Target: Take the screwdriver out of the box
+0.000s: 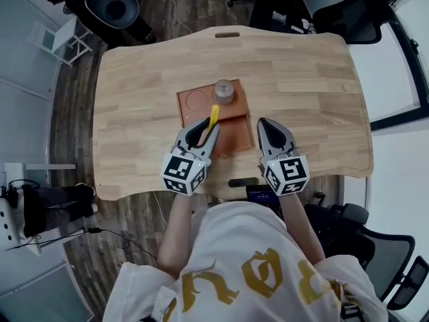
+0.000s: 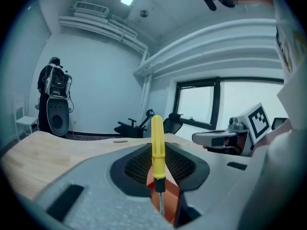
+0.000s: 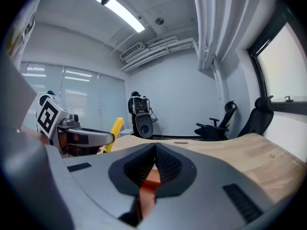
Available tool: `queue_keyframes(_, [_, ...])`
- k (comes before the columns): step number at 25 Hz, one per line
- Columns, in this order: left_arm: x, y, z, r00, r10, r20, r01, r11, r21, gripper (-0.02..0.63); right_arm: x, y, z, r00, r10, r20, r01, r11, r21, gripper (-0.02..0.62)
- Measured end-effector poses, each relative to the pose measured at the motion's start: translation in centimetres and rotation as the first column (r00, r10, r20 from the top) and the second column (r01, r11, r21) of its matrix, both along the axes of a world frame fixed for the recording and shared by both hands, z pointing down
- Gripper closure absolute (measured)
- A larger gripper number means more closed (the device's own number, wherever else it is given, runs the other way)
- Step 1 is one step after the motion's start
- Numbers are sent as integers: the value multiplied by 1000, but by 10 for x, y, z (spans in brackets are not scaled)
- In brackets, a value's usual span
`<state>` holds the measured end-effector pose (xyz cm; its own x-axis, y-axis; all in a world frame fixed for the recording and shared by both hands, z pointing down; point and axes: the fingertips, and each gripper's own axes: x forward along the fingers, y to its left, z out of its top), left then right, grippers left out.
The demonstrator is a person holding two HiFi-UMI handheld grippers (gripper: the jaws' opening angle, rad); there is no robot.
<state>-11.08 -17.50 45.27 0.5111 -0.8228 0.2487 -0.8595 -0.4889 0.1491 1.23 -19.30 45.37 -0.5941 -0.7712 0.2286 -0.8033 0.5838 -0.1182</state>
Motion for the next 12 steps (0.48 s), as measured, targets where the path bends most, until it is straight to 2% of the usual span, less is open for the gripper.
queue_keyframes(3, [-6, 8, -16, 998, -24, -61, 26, 999, 34, 522, -3, 9, -8, 1000, -5, 7, 4, 1000, 21, 584])
queue_keyframes(12, [-17, 31, -49, 988, -57, -145, 75, 989, 124, 522, 0, 30, -30, 999, 0, 33, -2, 997, 71, 584])
